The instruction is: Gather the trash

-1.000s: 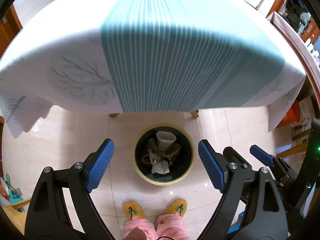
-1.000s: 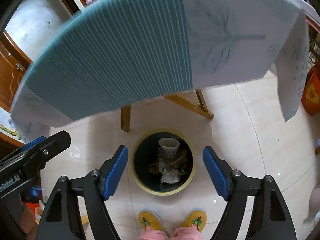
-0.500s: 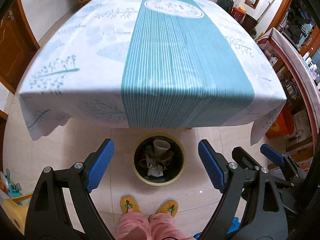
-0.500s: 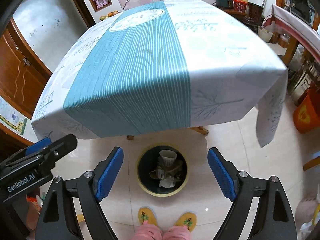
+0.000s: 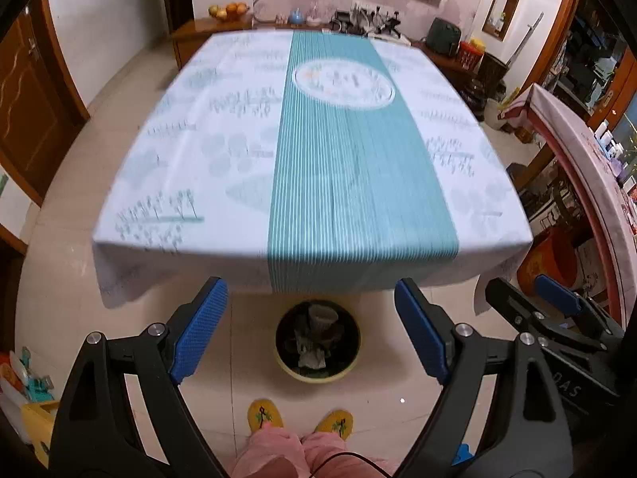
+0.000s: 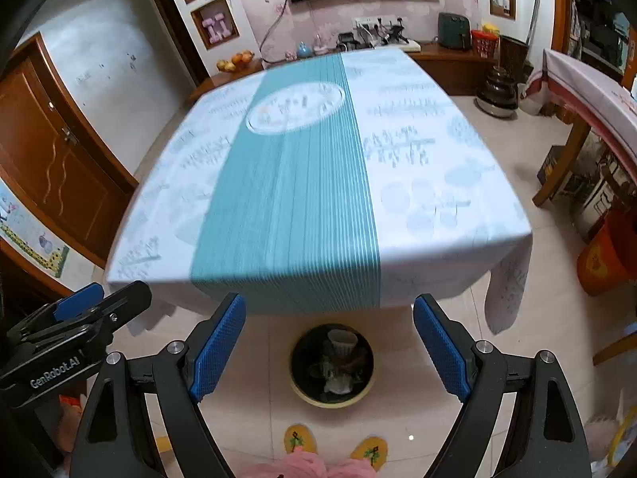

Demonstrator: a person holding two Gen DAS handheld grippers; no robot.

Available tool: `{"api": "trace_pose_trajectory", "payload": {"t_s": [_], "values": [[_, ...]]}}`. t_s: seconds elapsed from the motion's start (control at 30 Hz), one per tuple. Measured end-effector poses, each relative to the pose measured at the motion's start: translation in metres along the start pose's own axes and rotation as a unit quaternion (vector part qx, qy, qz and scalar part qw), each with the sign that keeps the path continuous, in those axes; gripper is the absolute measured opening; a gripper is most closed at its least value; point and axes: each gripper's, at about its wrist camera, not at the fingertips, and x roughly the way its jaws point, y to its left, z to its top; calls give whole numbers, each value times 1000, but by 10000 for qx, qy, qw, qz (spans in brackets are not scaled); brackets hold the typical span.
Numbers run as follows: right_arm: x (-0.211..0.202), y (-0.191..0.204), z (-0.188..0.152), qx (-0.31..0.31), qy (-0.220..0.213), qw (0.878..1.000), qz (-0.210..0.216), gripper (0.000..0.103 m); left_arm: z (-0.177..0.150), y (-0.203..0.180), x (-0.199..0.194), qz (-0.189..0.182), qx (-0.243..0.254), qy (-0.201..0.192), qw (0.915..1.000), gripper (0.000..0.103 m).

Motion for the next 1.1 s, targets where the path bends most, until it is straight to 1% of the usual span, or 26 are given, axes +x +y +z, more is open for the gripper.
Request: {"api": "trace_pose_trajectory", "payload": {"t_s": [0.07, 0.17, 0.33, 0.57, 0.77, 1.1], "values": [[-15, 5, 12, -14, -84, 10000, 45, 87, 9, -1, -10, 13, 14, -85, 10000, 84], [-28, 10, 22, -20, -154, 9999, 75, 87, 21, -4, -28, 43, 20, -248, 9997, 84], [-40, 14, 31, -66, -245, 9996, 90, 87, 30, -11, -42, 113, 79, -430, 9990, 84], [-43, 14, 31, -136, -288, 9994, 98, 87, 26, -15, -43, 176, 25, -398, 9990, 84], [-42, 15, 33, -233, -363, 9990, 121, 87, 27, -15, -44, 219, -29, -471, 9986, 84], [-40, 16, 35, -367, -393, 9984, 164, 87, 26, -14, -41, 247, -81, -487, 9985, 84]]}}
